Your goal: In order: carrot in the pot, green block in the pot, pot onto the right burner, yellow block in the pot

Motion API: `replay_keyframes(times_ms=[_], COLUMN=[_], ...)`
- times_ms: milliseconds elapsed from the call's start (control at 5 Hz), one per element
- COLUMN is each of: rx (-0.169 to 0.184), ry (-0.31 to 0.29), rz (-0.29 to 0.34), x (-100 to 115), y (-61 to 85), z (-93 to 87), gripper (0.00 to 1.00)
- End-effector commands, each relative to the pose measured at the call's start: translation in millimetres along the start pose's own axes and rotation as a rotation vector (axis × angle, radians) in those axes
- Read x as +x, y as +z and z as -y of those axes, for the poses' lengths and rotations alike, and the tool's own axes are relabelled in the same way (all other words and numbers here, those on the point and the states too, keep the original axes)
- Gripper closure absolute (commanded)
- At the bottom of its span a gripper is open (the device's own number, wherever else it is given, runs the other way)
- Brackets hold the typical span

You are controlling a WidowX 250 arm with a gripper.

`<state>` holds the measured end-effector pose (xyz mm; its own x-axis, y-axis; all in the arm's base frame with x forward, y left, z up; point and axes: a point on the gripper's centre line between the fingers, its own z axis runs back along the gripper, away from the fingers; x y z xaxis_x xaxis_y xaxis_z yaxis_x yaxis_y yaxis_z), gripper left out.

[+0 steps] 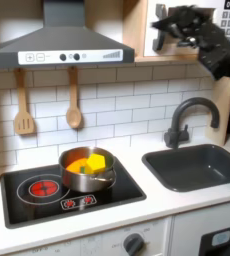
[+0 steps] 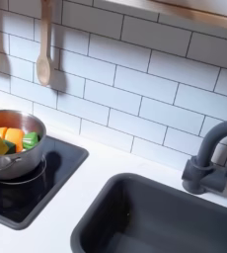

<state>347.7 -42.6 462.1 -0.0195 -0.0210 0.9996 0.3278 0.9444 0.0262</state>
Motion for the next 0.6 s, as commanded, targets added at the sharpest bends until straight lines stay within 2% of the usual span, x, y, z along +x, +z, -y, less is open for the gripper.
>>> replay_keyframes(times_ms=[0,200,400], rx=[-0.009,0.039,0.204], ry=[0.005,0.053,0.066], rz=[0.003,-0.015,-0.088], x=[0.3,-2.4,-12.9], y=[2.1,5.8,19.4], z=[5.1,0.1,-17.9], gripper=[1.0,0.0,0.0])
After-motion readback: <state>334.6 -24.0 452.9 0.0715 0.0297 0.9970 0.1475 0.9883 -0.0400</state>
